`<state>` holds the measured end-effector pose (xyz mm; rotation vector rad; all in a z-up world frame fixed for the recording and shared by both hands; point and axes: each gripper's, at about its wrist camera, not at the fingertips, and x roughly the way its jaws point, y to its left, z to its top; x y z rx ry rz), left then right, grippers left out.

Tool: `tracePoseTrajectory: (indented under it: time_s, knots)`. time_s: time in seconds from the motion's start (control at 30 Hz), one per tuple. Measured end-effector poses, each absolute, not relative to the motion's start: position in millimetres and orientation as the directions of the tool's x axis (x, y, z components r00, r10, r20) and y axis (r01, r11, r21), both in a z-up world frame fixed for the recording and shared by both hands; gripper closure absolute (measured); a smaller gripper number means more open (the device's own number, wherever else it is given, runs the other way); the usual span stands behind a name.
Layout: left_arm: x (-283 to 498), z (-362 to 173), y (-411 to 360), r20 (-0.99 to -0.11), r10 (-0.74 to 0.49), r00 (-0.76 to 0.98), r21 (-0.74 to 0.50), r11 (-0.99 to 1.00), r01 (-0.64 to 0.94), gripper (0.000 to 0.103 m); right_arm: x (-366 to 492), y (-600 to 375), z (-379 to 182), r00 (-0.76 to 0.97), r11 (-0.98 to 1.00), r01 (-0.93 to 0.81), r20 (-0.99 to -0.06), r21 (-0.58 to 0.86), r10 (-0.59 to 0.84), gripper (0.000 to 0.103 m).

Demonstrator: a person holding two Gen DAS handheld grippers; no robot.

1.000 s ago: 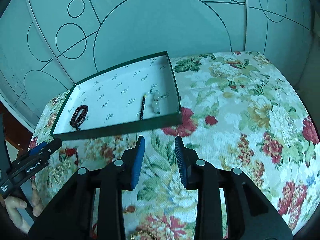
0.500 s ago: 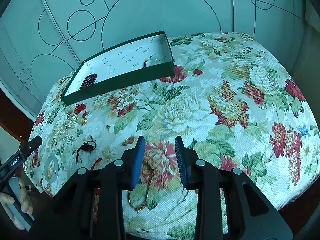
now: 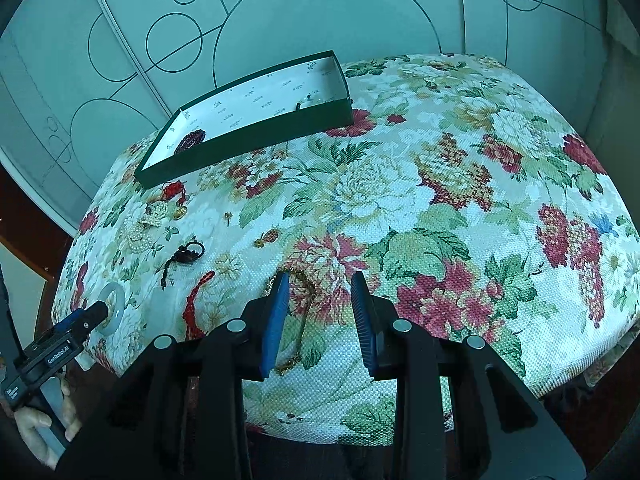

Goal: Organize jewelry
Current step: 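Withdraw both tools from the box back over the table, then grasp the pale jade bangle with the left tool while the right tool grasps the gold chain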

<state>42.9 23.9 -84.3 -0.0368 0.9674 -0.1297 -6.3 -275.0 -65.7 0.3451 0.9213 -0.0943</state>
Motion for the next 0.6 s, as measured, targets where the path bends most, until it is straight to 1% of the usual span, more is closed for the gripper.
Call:
tracePoseTrajectory:
  time_s: [0.23, 0.43, 0.47, 0.5, 0.53, 0.6]
  knots:
    - [47.8, -99.0, 21.5, -0.833, -0.114, 0.541, -0.070, 0.992, 0.100, 0.021, -7.9, -274.8, -65.7, 0.605, 0.941, 0.224, -0.793, 0.253, 0.069, 0.071]
    - [47.9, -100.4, 25.1, -0.816, -0.120, 0.565, -0.076, 0.992, 0.101, 0.021, -8.7, -269.8, -66.5, 0.600, 0.943, 0.220, -0.797, 0.248, 0.070, 0.071]
    - [47.6, -100.8, 23.9, -0.815, -0.112, 0.569, -0.064, 0.993, 0.104, 0.024, -8.5, -269.9, -66.9, 0.599, 0.943, 0.221, -0.798, 0.248, 0.069, 0.071]
    - [46.4, -101.4, 22.0, -0.811, -0.091, 0.578, -0.035, 0.994, 0.108, 0.031, -8.1, -269.8, -67.2, 0.598, 0.943, 0.222, -0.799, 0.247, 0.069, 0.071]
    - [45.4, -101.7, 20.2, -0.808, -0.077, 0.584, -0.011, 0.993, 0.116, 0.033, -8.1, -269.8, -67.4, 0.597, 0.943, 0.224, -0.799, 0.247, 0.068, 0.071]
    - [44.6, -101.6, 21.1, -0.804, -0.084, 0.589, -0.015, 0.992, 0.122, 0.034, -6.5, -269.8, -68.2, 0.597, 0.943, 0.226, -0.800, 0.246, 0.065, 0.071]
